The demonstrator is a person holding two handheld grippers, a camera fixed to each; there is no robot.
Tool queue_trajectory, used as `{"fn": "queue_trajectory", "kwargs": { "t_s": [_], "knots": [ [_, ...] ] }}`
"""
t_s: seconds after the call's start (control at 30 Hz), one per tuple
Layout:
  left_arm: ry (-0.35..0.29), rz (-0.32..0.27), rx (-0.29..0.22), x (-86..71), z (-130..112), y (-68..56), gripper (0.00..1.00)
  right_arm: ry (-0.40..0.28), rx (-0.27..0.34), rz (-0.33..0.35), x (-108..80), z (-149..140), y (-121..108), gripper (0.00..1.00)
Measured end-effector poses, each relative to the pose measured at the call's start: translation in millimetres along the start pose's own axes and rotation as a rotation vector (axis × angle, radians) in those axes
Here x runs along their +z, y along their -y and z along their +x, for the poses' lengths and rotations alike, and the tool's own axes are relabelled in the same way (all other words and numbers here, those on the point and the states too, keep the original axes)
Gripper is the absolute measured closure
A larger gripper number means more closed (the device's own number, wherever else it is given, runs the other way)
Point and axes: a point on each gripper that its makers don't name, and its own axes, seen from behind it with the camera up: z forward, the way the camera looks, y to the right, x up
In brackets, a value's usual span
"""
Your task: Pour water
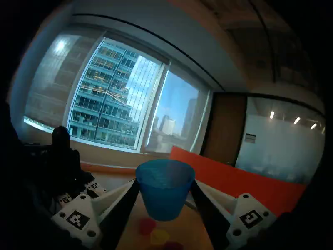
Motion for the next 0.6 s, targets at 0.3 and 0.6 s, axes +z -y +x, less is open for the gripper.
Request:
{"fn": "queue_trajectory", "kwargs": {
  "t_s": [0.3, 0.6],
  "knots": [
    [-0.001, 0.01, 0.005, -0.9, 1.9, 2.5, 0.19, 0.016, 0.104, 0.002, -4.0, -4.5, -3.1, 0.12],
    [0.015, 0.034, 0.011, -3.7, -4.1, 10.0, 0.19, 0.05, 0.109, -0.037, -15.6, -22.6, -14.6, 0.12]
  ]
}}
